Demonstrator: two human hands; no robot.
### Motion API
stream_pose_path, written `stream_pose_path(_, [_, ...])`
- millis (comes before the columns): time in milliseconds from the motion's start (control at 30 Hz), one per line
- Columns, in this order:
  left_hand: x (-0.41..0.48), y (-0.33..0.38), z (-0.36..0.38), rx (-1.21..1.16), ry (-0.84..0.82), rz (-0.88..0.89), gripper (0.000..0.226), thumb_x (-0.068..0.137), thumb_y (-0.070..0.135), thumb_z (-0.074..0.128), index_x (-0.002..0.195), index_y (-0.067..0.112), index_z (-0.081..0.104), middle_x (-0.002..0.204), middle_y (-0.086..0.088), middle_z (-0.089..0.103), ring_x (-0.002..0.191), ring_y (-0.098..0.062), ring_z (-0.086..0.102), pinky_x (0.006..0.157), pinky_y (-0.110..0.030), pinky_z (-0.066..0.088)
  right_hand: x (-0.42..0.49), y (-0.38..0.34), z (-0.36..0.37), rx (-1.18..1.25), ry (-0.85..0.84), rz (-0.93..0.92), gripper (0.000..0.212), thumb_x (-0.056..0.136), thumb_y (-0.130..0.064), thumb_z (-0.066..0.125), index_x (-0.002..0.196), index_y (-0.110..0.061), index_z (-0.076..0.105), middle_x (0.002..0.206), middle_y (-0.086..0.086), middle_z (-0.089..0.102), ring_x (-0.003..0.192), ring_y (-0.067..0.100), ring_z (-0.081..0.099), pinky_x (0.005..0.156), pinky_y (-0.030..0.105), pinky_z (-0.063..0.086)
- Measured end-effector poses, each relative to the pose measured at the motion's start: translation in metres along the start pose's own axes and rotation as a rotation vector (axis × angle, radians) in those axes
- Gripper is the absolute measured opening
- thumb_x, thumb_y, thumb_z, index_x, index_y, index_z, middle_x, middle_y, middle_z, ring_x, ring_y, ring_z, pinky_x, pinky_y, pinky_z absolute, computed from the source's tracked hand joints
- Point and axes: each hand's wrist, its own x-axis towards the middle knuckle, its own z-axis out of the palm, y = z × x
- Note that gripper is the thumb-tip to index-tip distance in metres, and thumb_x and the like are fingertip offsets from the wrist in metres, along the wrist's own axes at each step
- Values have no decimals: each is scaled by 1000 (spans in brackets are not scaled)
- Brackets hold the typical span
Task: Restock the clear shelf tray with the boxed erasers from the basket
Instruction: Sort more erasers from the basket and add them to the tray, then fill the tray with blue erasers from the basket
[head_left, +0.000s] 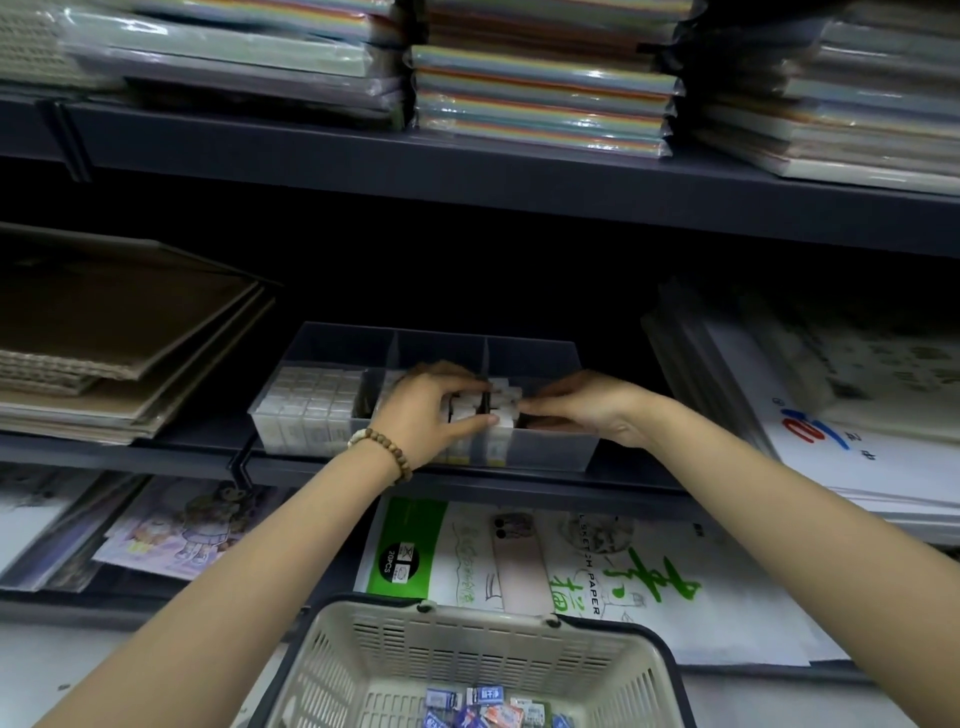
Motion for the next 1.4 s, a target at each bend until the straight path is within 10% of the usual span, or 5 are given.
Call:
stream_pose_path(500, [0,-8,2,205,-103,30,70,83,55,58,142,24,37,149,4,35,138,-15,30,110,-28,26,8,-18,11,-195,-84,76,48,87,-35,63,122,-3,58,122,11,62,112,21,59,103,34,45])
stream_pose_path(667, [-6,-16,-6,186,-152,61,65,83,56,55,140,30,40,149,7,36,138,-13,30,111,-31,27,3,-14,9,-75,-93,50,46,87,-34,63,122,-6,58,130,9,57,90,5,61,66,9,51])
stream_pose_path(800, [-13,-14,-8,184,-99,92,61,84,51,57,138,26,44,146,5,41,136,-13,33,112,-31,29,-1,-11,12,-312,-39,-26,54,88,-46,57,131,-12,54,137,5,52,122,17,51,103,25,39])
stream_pose_path(1100, [-95,12,-1,37,32,57,58,84,52,53,136,26,46,139,9,45,133,-9,33,113,-31,25,-74,20,19,-63,205,-365,35,91,-24,60,125,-19,58,123,-8,60,111,2,56,90,8,42])
stream_pose_path(1400, [-220,-31,120,46,-437,-293,61,87,51,55,140,26,39,144,2,43,133,-16,38,108,-33,34,-105,204,144,23,-115,52,27,90,-16,61,116,-12,62,115,4,65,103,15,62,89,24,48])
